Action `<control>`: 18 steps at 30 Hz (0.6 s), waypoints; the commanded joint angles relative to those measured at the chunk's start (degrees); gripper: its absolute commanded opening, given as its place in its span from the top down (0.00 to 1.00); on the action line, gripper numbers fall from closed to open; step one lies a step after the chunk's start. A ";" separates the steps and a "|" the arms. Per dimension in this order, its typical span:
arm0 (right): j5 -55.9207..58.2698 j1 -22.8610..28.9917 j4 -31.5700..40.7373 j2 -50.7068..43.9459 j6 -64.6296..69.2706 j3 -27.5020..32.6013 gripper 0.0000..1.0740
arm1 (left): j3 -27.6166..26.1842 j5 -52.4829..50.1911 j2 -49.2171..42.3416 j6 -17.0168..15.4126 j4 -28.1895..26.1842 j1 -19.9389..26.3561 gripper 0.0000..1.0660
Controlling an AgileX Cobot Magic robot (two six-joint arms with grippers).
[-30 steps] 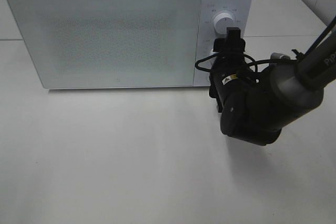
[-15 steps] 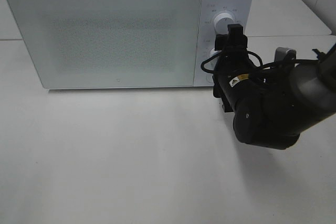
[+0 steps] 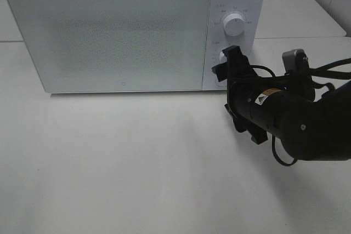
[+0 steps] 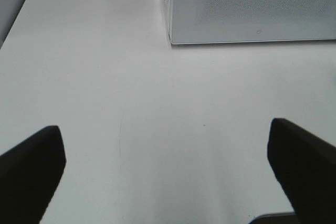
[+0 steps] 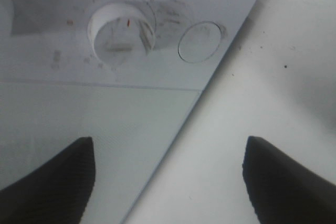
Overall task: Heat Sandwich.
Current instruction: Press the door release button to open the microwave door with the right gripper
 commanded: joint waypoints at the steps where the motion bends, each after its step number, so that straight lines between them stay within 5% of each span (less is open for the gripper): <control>1: 8.71 -0.46 -3.09 -4.41 -8.88 0.17 0.29 | 0.23 -0.69 -1.49 0.11 -0.34 0.17 0.02; 18: 44.00 -0.46 -4.30 -18.22 -46.24 -1.49 0.29 | 0.23 -0.69 -1.49 0.11 -0.34 0.17 0.02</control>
